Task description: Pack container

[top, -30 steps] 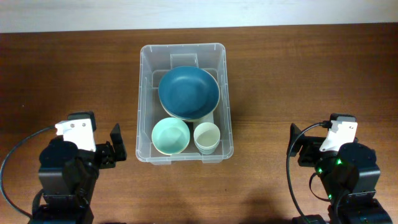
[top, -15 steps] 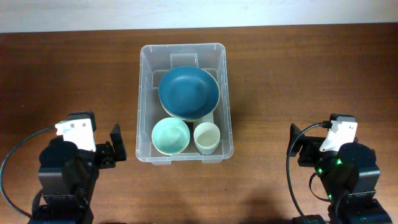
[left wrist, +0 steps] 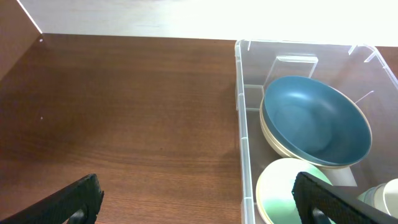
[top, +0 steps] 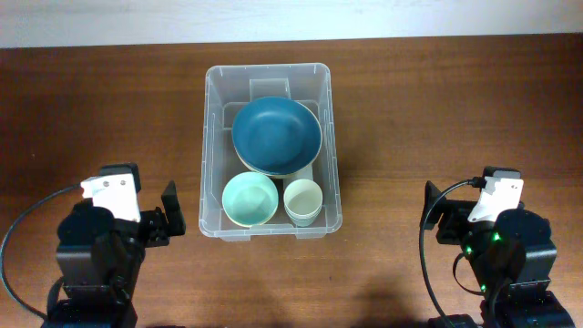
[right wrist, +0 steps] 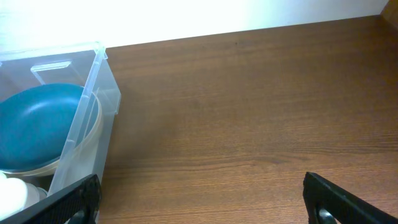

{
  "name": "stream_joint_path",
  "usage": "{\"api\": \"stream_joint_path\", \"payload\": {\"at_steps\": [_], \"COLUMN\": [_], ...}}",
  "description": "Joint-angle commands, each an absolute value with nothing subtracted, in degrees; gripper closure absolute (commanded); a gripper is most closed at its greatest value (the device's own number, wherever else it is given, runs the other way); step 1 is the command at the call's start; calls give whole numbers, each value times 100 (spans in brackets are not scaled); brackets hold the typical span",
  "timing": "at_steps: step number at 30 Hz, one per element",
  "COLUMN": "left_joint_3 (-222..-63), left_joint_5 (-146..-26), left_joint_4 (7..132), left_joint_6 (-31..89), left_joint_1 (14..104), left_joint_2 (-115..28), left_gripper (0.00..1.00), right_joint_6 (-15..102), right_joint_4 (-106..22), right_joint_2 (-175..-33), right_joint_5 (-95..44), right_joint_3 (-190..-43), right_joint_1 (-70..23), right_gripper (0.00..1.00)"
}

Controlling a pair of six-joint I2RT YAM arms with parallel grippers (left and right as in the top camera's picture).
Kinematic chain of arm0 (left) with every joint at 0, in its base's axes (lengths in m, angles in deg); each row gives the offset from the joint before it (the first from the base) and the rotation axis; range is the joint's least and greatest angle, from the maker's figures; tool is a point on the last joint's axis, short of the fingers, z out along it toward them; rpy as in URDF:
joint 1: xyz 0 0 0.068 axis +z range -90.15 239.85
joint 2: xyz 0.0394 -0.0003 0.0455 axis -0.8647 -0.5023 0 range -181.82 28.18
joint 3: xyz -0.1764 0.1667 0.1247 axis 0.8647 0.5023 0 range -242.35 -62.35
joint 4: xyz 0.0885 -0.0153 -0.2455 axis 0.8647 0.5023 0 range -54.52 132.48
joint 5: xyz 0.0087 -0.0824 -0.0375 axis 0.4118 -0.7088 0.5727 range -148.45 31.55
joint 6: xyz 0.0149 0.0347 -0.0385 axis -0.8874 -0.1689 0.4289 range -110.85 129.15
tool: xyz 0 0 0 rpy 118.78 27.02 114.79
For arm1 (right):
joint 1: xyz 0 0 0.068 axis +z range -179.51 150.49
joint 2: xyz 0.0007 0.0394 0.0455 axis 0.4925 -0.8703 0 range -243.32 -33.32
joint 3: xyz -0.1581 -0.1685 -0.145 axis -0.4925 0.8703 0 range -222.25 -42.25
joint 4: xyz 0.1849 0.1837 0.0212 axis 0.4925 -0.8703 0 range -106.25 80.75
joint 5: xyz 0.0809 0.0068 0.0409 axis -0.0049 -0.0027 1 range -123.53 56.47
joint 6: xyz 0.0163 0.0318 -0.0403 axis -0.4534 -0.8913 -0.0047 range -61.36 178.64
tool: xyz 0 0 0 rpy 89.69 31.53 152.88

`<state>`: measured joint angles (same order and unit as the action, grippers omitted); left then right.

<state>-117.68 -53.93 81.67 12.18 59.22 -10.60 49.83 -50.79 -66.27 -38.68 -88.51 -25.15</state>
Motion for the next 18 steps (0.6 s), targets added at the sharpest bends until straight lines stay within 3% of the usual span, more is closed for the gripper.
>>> {"api": "stream_joint_path", "payload": {"at_steps": [1,18], "left_joint_3": [-11718,-11718], "left_joint_5": [-5455,-5455], "left_joint_4": [8152,8152], "left_joint_6": [1297,1297], "left_joint_1": [5911,5911], "left_joint_2": [-1043,-1043], "left_gripper": [0,0], "right_joint_6": [4956,5050], "right_joint_4": [-5059,-4699], "right_joint_2": [-6631,-6631], "right_joint_5": [-3981,-3981], "right_joint_3": [-8809,-8809], "right_joint_1": [-2541,-2541], "right_gripper": [1,1]}}
